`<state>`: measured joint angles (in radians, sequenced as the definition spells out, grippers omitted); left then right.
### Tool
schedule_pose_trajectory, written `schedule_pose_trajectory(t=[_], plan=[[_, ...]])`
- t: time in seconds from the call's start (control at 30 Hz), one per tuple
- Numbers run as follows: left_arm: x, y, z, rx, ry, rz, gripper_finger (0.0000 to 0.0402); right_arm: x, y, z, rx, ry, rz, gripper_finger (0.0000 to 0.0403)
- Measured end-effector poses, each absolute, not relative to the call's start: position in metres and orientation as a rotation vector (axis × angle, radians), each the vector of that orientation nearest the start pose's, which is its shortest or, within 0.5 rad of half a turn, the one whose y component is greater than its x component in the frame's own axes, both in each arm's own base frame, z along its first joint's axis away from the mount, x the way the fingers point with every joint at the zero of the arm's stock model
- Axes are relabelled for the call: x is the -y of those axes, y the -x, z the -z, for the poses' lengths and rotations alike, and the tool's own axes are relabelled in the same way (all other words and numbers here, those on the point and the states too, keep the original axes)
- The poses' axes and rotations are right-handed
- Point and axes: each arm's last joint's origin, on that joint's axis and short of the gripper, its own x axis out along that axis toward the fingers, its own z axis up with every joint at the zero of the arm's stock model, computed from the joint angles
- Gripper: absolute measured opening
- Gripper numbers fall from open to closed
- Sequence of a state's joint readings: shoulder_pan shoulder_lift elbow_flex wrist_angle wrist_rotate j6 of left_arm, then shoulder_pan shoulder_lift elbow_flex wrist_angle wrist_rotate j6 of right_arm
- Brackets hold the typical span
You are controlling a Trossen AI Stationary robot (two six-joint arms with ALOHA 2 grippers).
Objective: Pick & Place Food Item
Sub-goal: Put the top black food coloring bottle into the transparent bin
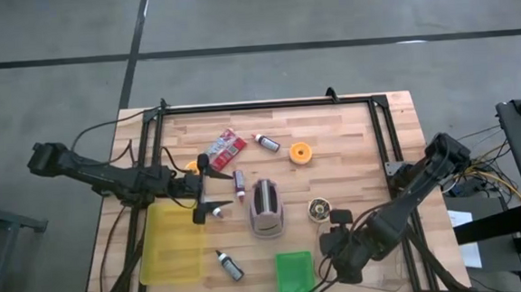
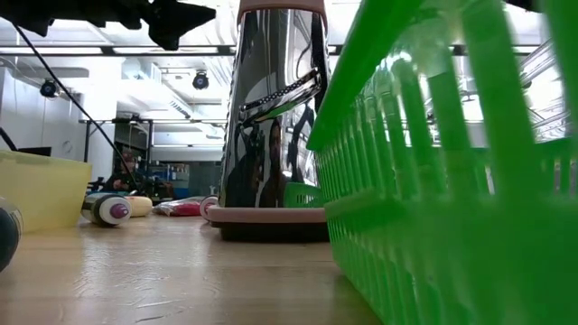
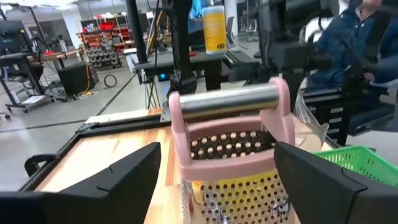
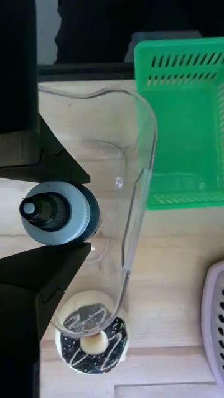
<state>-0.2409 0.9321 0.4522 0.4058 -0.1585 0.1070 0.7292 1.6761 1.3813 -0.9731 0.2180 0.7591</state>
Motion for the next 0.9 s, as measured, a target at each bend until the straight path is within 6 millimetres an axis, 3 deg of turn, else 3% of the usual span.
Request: schedule_pose_trajectory(t=[0.33,0.9], plan=[[0.044,-0.181,-0.26,-0.045,-0.111,0.107,0.0314,-0.218,-0.248,-0.25,-1.177,-0.074,0.009,0.0127],[0.043,-0.175,-0.258,-0.044,-0.122,0.068,0.0314,-0.216,-0.246,-0.216,-1.149,-0.097,-0.009,0.0127]])
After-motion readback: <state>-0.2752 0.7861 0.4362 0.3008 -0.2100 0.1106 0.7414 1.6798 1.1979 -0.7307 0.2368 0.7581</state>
